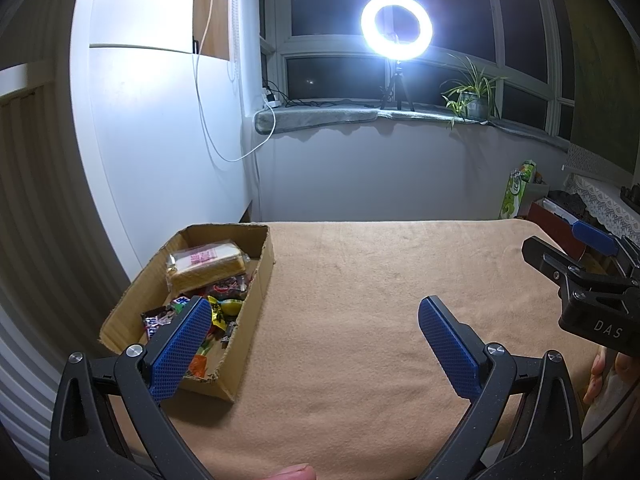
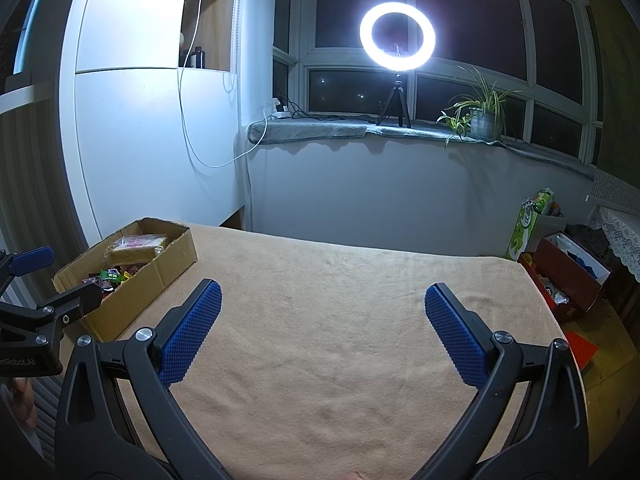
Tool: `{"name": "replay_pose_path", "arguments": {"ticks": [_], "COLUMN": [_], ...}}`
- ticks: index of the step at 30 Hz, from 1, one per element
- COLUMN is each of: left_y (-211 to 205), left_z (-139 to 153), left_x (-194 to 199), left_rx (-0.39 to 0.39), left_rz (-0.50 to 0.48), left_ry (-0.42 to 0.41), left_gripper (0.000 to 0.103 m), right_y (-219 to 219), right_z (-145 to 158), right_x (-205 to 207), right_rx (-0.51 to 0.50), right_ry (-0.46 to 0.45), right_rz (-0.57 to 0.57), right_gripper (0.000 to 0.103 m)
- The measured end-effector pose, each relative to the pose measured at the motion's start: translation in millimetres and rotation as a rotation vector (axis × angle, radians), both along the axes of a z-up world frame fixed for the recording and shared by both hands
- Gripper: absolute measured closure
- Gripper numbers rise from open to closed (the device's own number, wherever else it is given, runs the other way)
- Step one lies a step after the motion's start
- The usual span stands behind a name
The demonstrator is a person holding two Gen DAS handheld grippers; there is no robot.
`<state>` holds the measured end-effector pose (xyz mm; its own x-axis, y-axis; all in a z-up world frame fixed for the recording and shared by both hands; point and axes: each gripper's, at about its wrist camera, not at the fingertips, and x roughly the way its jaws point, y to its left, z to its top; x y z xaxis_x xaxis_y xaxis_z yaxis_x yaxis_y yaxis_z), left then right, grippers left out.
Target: Organize snacks
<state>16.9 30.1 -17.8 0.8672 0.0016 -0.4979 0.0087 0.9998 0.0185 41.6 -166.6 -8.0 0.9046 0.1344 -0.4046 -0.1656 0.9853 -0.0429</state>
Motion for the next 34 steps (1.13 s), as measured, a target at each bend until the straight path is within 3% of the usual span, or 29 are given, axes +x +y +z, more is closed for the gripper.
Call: {"name": "replay_pose_path", "arguments": {"ticks": [27, 34], "left_y": [1.6, 0.5], "left_z": [-8.1, -7.4], "left_x": [2.8, -2.2], "left_rx": [-0.018, 0.023], "left_rz": [0.007, 0.046], "left_ry": [0.023, -0.013], "left_gripper": [0.000, 0.000], "right_y": [1.3, 3.1], "right_z": [-2.6, -8.5], "right_x": [-2.3, -5.8], "right_rx": [-0.001, 0.000], "right_ry": [0.007, 0.011], "right_rz": [-0.002, -0.004], "right_gripper": [0.000, 0.000]}}
